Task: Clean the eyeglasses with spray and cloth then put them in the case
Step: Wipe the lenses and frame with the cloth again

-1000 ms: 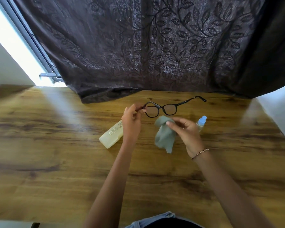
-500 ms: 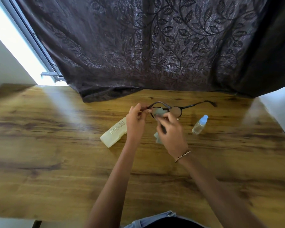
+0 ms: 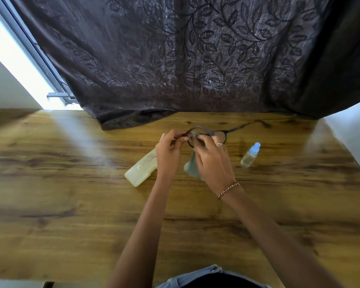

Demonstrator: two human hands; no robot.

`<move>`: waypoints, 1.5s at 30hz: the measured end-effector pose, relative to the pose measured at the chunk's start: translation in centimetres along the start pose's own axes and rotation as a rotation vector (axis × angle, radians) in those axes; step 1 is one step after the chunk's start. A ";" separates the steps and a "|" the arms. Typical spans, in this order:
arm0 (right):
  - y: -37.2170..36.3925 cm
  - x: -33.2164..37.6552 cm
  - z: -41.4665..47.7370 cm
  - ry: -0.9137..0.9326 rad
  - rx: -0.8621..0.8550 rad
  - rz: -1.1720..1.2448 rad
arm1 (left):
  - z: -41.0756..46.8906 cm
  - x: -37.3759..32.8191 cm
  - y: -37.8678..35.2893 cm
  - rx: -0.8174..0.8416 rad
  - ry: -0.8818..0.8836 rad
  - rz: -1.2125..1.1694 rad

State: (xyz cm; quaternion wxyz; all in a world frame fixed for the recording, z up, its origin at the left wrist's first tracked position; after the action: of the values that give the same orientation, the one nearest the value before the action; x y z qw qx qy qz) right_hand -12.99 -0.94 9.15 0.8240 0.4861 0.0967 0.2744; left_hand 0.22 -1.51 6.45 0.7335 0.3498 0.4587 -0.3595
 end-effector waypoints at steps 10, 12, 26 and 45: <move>-0.4 2.1 -0.5 0.002 0.008 -0.091 | 1.1 -0.2 1.3 -0.066 0.016 -0.027; -0.2 1.4 -0.4 -0.051 -0.026 -0.144 | 1.3 -0.1 1.6 -0.088 0.033 -0.059; 2.6 -0.1 0.0 -0.029 -0.277 -0.097 | 1.4 -2.0 1.1 -0.116 0.016 -0.106; 3.2 -0.1 1.0 -0.021 -0.246 -0.053 | 1.4 -2.2 1.1 -0.137 -0.001 -0.146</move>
State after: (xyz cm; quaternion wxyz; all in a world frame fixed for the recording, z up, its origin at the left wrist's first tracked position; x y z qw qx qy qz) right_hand -13.85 -0.55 12.39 0.8853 0.3814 0.0664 0.2575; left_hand 0.99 -1.68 9.13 0.7278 0.2642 0.5062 -0.3799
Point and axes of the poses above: each hand's wrist, its own z-axis towards the middle knuckle, its own y-axis out of the back of the hand, x = y × z, the point moved 10 cm from there along z, towards the middle knuckle, and after that the axes turned 3 degrees about -z, right-handed, at the moved point
